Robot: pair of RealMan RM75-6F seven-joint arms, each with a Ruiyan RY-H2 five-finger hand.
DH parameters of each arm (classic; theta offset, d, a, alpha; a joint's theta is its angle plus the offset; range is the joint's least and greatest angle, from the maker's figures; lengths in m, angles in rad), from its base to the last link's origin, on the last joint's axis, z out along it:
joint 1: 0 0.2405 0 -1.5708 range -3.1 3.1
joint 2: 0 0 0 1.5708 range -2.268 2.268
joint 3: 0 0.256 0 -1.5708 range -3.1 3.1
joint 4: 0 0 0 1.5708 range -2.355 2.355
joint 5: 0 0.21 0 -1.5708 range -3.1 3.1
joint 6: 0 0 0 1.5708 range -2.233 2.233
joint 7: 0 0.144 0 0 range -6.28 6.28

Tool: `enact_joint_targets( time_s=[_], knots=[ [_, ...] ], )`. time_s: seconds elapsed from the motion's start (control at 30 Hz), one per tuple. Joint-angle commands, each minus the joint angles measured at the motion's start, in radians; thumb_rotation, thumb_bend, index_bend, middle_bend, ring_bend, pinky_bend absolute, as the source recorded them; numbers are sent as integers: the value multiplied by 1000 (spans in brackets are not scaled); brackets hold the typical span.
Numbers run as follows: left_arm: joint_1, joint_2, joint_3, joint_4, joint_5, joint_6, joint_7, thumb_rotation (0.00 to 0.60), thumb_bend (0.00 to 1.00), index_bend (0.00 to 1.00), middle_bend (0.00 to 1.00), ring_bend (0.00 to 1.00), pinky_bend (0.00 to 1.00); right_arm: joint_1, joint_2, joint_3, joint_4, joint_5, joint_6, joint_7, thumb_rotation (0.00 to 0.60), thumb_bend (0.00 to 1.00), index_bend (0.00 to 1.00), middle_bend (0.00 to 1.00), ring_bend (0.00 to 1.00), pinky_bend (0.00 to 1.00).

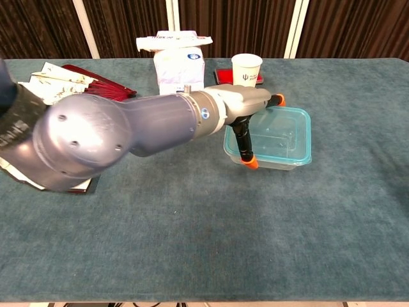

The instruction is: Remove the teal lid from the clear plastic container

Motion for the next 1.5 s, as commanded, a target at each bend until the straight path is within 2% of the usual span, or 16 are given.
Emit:
enact_joint_targets(
  time_s=[0.03,0.33,0.53,0.67,0.9,1.1,1.37,1.5],
  knots=[
    [44,70,15,-16,150,-129,-152,600,298,207,293,269,447,8,1,12,-14,2,4,-11,600,299,0,0,0,0],
    [51,140,26,-20,418,-317,-364,600,298,205,268,247,437,55,-57,26,-50,0,-21,-95,600,299,0,0,0,0],
    [47,147,63,-2,610,-327,-439,600,298,197,231,224,420,85,-120,25,-49,4,-37,-164,600,299,0,0,0,0],
    [49,132,78,33,684,-304,-512,600,298,203,238,225,420,108,-168,32,-44,12,-41,-222,600,299,0,0,0,0],
    [47,101,80,82,706,-299,-600,600,298,205,243,225,420,141,-263,42,-35,19,-34,-305,600,299,0,0,0,0],
    [45,90,59,92,646,-336,-662,600,298,213,246,228,422,166,-367,54,-11,30,-20,-363,600,299,0,0,0,0],
    [22,95,42,94,598,-367,-657,600,298,228,248,229,422,193,-447,70,5,56,-16,-413,600,298,0,0,0,0],
    [15,93,35,96,561,-379,-657,600,298,228,250,230,422,195,-458,70,7,74,-12,-428,600,299,0,0,0,0]
  ],
)
